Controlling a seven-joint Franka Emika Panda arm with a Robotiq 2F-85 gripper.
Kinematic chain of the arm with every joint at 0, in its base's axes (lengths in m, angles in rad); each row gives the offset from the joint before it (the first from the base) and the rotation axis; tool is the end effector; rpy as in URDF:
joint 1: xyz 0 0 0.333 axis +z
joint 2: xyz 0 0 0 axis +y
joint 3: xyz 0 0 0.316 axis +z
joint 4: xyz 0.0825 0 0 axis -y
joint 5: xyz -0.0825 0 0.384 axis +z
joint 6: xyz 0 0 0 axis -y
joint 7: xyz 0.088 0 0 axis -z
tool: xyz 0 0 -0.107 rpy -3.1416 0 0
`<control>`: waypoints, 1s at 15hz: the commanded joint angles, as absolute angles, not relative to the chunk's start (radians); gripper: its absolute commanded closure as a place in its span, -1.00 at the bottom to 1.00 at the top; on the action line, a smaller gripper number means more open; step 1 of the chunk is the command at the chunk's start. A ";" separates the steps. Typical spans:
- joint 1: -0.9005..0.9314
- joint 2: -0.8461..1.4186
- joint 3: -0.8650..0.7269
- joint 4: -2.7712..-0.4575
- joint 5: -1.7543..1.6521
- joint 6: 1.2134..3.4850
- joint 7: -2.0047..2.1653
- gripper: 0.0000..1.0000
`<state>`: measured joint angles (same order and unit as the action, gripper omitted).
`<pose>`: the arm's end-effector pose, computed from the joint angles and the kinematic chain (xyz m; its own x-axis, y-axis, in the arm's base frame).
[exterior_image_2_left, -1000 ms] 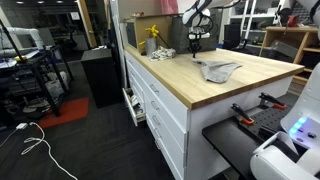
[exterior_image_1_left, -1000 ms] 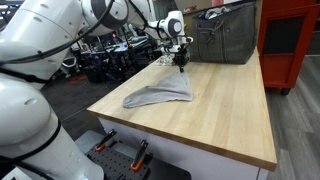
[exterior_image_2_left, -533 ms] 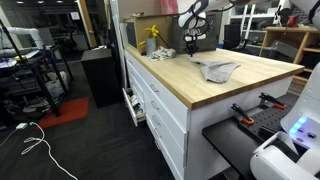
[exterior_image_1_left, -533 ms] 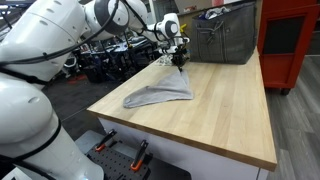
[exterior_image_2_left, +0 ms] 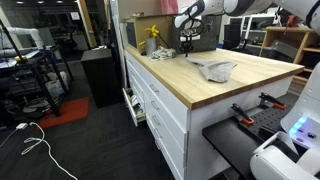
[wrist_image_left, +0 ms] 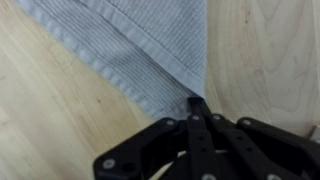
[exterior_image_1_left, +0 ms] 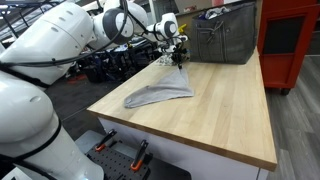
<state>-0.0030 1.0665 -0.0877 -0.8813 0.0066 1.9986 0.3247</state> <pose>0.7963 -0.0424 0.2479 0.9303 -0.3597 0.0722 -0.3635 -0.9302 0.0501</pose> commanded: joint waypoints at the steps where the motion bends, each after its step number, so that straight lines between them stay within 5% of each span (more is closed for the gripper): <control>1: 0.002 1.141 -0.084 -0.723 0.017 1.936 0.366 1.00; 15: -0.102 0.959 -0.049 -1.007 0.056 1.944 0.214 1.00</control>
